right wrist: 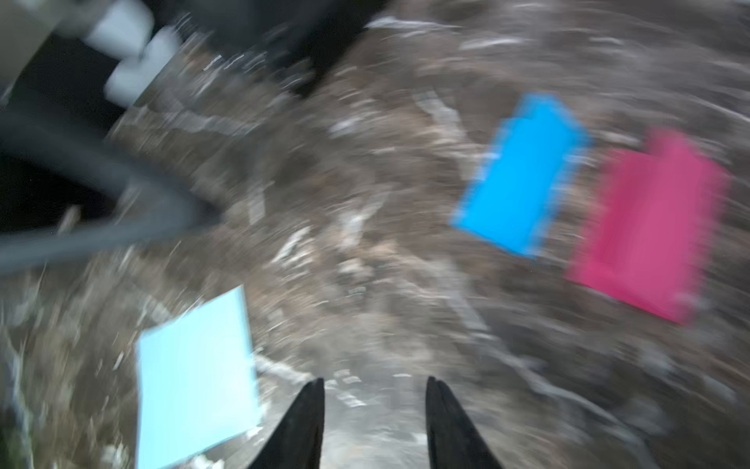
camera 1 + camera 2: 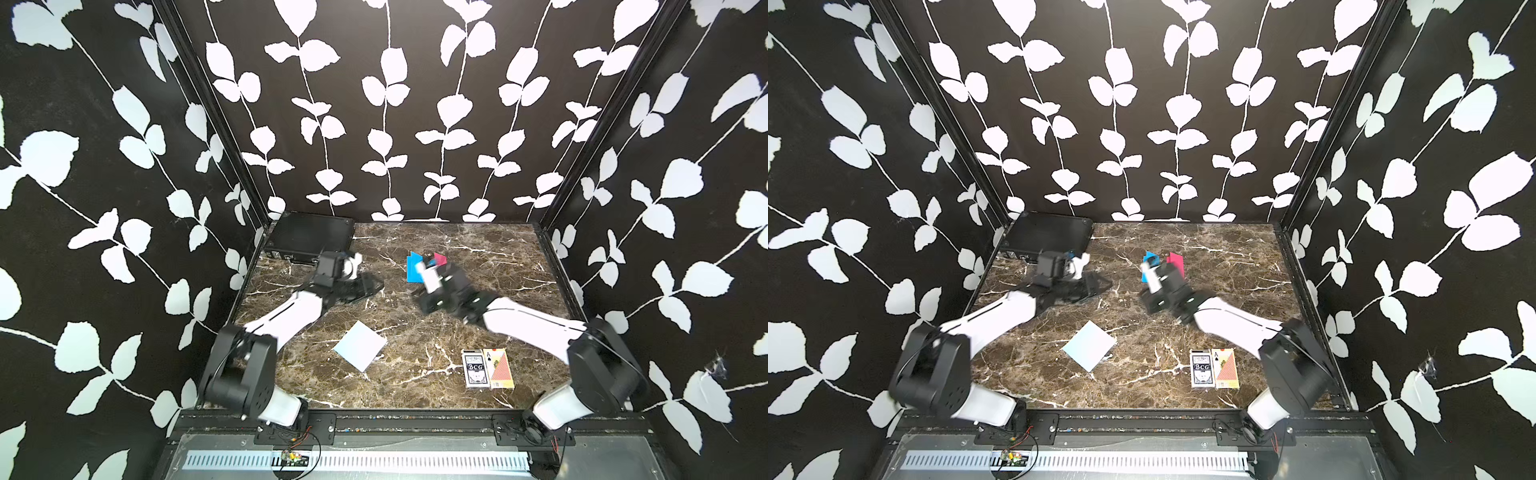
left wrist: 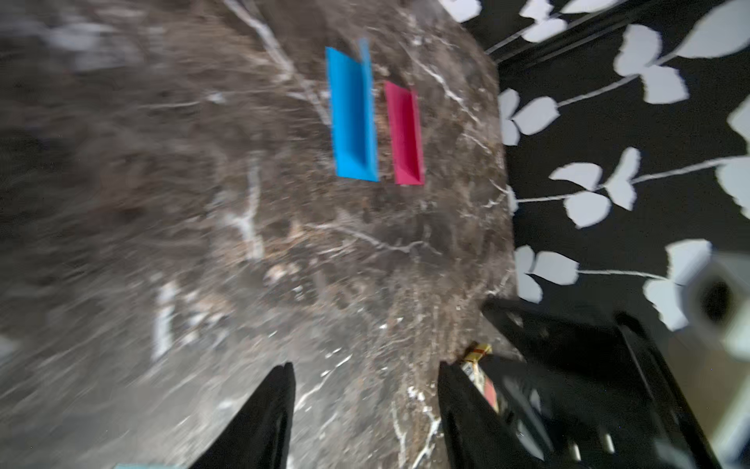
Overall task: Fold the square paper along the opposite sides
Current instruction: Move the paper at the center of the board.
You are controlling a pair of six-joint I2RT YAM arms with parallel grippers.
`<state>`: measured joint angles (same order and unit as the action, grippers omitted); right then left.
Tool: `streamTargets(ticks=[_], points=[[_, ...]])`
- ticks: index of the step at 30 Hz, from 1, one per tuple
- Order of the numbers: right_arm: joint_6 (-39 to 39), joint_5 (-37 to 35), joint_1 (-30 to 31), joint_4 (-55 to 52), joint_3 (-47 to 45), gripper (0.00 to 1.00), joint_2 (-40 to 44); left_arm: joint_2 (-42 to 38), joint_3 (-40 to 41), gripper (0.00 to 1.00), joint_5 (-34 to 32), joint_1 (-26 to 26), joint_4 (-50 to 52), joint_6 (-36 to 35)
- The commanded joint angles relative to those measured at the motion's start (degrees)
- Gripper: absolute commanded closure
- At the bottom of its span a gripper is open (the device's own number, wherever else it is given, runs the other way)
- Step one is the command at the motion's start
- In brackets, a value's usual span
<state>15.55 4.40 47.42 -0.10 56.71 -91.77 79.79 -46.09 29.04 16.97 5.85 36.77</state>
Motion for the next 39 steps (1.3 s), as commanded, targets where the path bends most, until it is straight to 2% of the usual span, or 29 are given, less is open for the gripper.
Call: streamTargets(ticks=[1,5,8,13,16,20,24,30,36,39], points=[[-9.8,-7.5,8.2,-0.6,6.4,0.51,-9.4,-7.7,5.4,0.43,-11.1,-2.5,9.8,-1.0],[-18.0,-12.6,14.7,-0.1,15.8,0.42,-20.9,-14.4,10.0,0.43,-14.9,-7.5,15.5,-2.4],[-20.7,-14.6,15.4,-0.3,20.3,0.37,-25.9,-17.0,12.8,0.42,-14.4,-10.2,16.0,-2.5],[-22.0,-22.6,15.3,-0.4,21.8,0.33,-29.4,-16.8,15.1,0.42,-12.8,-10.8,13.7,-1.8],[-19.6,-26.9,15.4,-1.7,19.3,0.34,-28.6,-15.2,15.0,0.42,-11.5,-10.8,12.3,-1.8],[-12.4,-32.6,15.4,-4.6,13.2,0.37,-25.5,-12.1,14.2,0.43,-9.5,-10.8,10.3,-1.8],[-4.5,-33.5,15.3,-7.3,7.5,0.4,-22.9,-8.3,14.1,0.44,-7.0,-10.8,7.9,-1.8],[3.3,-35.7,15.4,-11.8,3.2,0.41,-20.2,-4.3,12.9,0.46,-5.0,-10.8,5.6,-1.1],[9.6,-31.8,15.4,-15.5,1.2,0.42,-17.2,-5.1,10.6,0.45,-5.7,-10.7,7.7,-1.4],[8.1,-26.5,15.4,-11.5,-0.4,0.42,-13.8,-5.1,10.5,0.45,-5.7,-10.7,8.0,-1.3]])
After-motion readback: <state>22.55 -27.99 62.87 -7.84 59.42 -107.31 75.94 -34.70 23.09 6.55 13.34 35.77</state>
